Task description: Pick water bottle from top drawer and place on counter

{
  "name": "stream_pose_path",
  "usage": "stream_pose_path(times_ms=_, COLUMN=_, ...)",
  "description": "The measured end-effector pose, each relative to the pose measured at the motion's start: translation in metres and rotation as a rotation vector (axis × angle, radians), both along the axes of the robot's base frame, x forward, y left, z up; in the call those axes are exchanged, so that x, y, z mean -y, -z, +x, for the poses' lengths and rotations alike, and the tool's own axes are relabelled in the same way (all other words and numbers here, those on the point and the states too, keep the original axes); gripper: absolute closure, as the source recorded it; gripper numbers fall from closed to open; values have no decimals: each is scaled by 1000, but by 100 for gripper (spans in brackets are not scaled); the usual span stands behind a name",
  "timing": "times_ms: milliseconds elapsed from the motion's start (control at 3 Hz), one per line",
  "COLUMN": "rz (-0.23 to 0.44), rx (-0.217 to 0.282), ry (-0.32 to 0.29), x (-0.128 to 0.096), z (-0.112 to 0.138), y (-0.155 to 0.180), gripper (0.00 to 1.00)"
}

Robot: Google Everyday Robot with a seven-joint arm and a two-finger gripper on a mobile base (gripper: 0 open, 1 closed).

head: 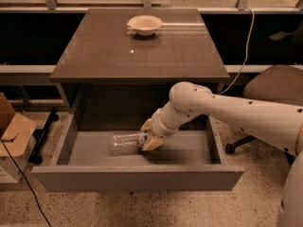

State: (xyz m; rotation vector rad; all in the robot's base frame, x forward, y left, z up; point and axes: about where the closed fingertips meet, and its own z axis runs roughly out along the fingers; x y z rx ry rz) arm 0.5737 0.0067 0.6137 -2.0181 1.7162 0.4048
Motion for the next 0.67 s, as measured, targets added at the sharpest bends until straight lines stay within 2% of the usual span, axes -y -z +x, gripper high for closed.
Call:
stream_pose_path(times_ms=333, rz=21, rx=19, ry=-30, x=9, z=-13, y=-24, gripper=89)
stream_pose_path(times_ms=667, rz=83, rx=47, ry=-91, x=26, z=-31, y=-70, gripper=100)
